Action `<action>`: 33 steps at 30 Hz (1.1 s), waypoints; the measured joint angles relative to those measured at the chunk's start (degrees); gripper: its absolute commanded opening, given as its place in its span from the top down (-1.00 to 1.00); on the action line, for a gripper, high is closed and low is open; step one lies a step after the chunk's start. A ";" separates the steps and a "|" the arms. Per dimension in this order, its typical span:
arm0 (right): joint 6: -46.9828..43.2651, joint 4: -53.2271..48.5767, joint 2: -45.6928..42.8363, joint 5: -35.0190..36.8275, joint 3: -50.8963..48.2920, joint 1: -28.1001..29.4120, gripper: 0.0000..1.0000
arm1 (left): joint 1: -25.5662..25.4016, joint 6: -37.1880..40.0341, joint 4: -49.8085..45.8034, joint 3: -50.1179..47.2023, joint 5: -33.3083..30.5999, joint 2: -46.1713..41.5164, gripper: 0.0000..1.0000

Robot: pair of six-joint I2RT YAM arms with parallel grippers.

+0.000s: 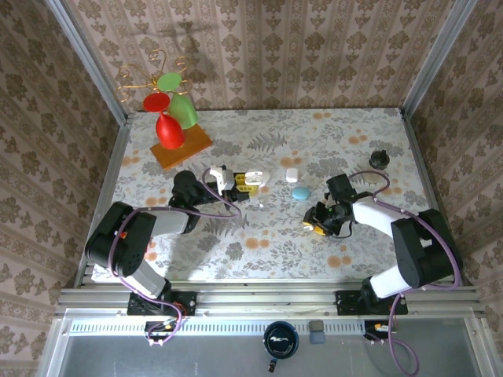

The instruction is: Insert the wireless bluetooth earbuds into the charging case

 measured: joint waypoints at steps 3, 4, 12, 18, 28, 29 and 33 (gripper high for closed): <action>-0.17 -0.68 0.81 -0.17 0.90 0.00 0.17 | 0.00 0.02 0.00 0.00 0.00 0.00 0.91; -0.33 -1.11 1.16 -0.20 1.38 0.02 0.17 | 0.02 0.02 0.00 0.00 0.00 0.00 0.91; -2.84 -3.48 4.42 -0.11 5.18 1.05 0.18 | 0.02 0.24 0.00 -0.02 -0.02 0.00 0.91; -5.25 -5.55 6.32 0.70 7.67 1.75 0.20 | 0.24 0.46 -0.02 -0.04 -0.02 0.00 0.90; -9.09 -6.67 9.57 2.86 12.70 3.15 0.22 | 0.46 0.46 -0.02 -0.35 -0.02 0.00 0.90; -9.49 -6.99 9.62 3.21 13.00 3.23 0.22 | 0.46 0.46 0.00 -0.35 -0.04 0.00 0.90; -12.09 -10.14 9.73 5.22 14.82 3.63 0.20 | 0.74 0.48 0.00 -0.35 -0.04 0.00 0.90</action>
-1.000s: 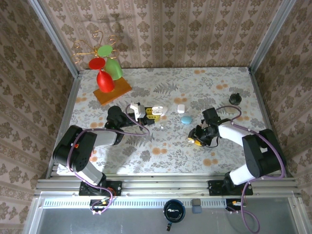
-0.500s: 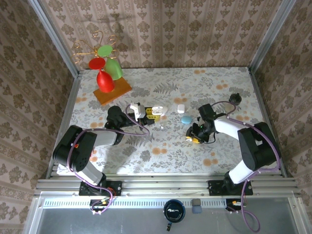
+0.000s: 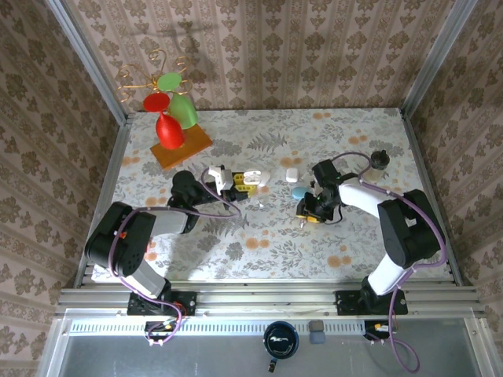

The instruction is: Insert the wireless bluetooth earbuds into the charging case

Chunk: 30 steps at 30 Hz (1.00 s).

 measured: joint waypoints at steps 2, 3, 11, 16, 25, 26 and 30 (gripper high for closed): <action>-2.01 -2.25 0.20 0.83 1.36 0.31 0.15 | 0.02 0.00 0.00 0.00 0.00 0.00 0.90; -3.50 -3.78 0.52 1.25 2.38 0.57 0.14 | 0.02 0.00 0.00 0.00 0.00 0.00 0.90; -14.56 -15.50 6.38 4.61 12.11 3.06 0.13 | 0.02 0.00 -0.02 0.00 0.02 0.00 0.90; -17.97 -20.55 11.19 7.15 16.59 4.66 0.14 | 0.02 0.00 0.00 0.00 0.02 0.00 0.90; -19.98 -24.48 16.87 8.20 21.18 5.33 0.23 | 0.02 0.02 -0.02 -0.39 0.02 0.00 0.90; -19.98 -24.83 17.11 8.17 21.44 5.33 0.26 | 0.02 0.02 -0.02 -0.39 0.04 0.00 0.90; -19.93 -25.11 17.14 8.17 21.62 5.27 0.36 | 0.02 0.15 -0.02 -0.39 0.04 0.00 0.90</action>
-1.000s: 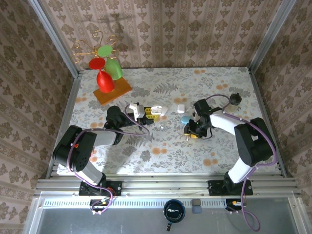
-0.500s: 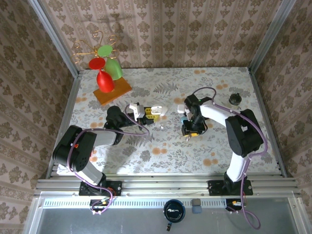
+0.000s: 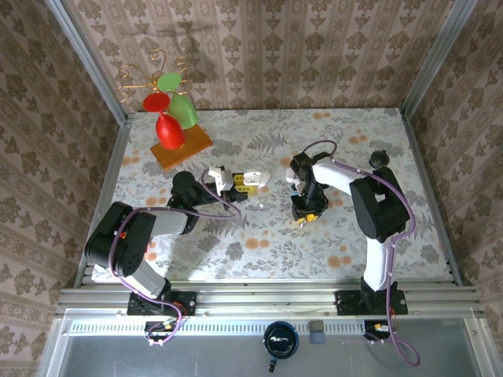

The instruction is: Insert the wireless bluetooth earbuds into the charging case

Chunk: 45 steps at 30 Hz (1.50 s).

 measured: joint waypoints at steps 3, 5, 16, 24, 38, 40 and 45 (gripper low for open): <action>0.02 -0.09 0.00 -0.07 0.00 0.02 0.41 | 0.00 0.04 0.02 0.00 0.00 0.00 0.90; 0.07 -0.24 0.00 -0.13 0.00 0.07 0.40 | 0.00 0.04 0.02 0.00 0.02 0.00 0.90; 0.94 -0.13 0.00 -0.37 -0.24 0.70 0.50 | 0.00 0.24 0.02 0.00 0.22 0.02 0.90; 3.37 2.25 -3.43 -0.20 -2.95 0.68 0.51 | 0.00 0.66 0.02 0.00 0.22 0.02 0.90; 5.44 16.26 -20.22 0.28 -10.58 0.66 0.52 | 0.00 0.68 0.17 0.13 -0.31 3.26 0.92; 5.68 17.59 -21.46 0.50 -10.56 0.66 0.52 | 0.00 0.68 0.17 0.31 -0.74 4.04 0.92; 6.54 18.49 -23.08 2.84 -9.77 0.87 0.52 | -0.07 0.66 0.26 1.92 -2.32 7.19 0.93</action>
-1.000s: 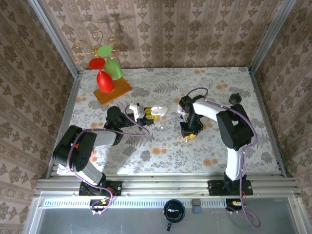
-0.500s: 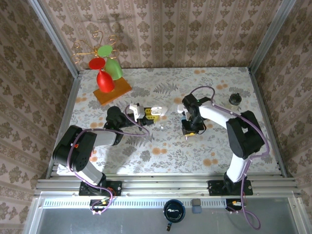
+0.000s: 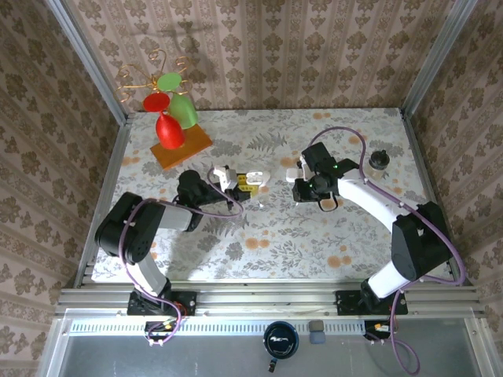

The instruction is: Insert the wireless bluetooth earbuds into the charging case

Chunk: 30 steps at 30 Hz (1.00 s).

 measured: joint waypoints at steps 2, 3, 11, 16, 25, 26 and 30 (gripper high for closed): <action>0.07 0.17 -0.31 0.46 0.70 0.37 0.52 | 0.00 0.00 -0.04 0.33 -0.83 1.40 0.94; 0.22 0.44 -0.63 0.66 0.96 0.68 0.52 | 0.00 0.00 -0.04 0.44 -1.09 1.99 0.94; 1.14 3.02 -3.91 1.22 2.86 4.09 0.54 | -0.11 -0.02 -0.04 1.70 -2.25 4.74 0.96; 1.55 3.89 -4.26 -0.68 5.97 5.68 0.54 | -0.33 0.00 -0.04 1.95 -2.19 4.94 0.99; 1.40 4.81 -2.49 -1.84 12.44 8.57 0.54 | -0.85 0.00 -0.04 1.99 -0.52 5.20 0.98; 1.29 4.76 -2.05 -1.90 13.07 8.74 0.54 | -0.85 0.00 -0.04 1.99 -0.39 5.20 0.98; 0.94 4.81 0.17 -1.99 15.56 9.40 0.54 | -0.85 0.00 -0.07 1.99 0.20 5.20 0.98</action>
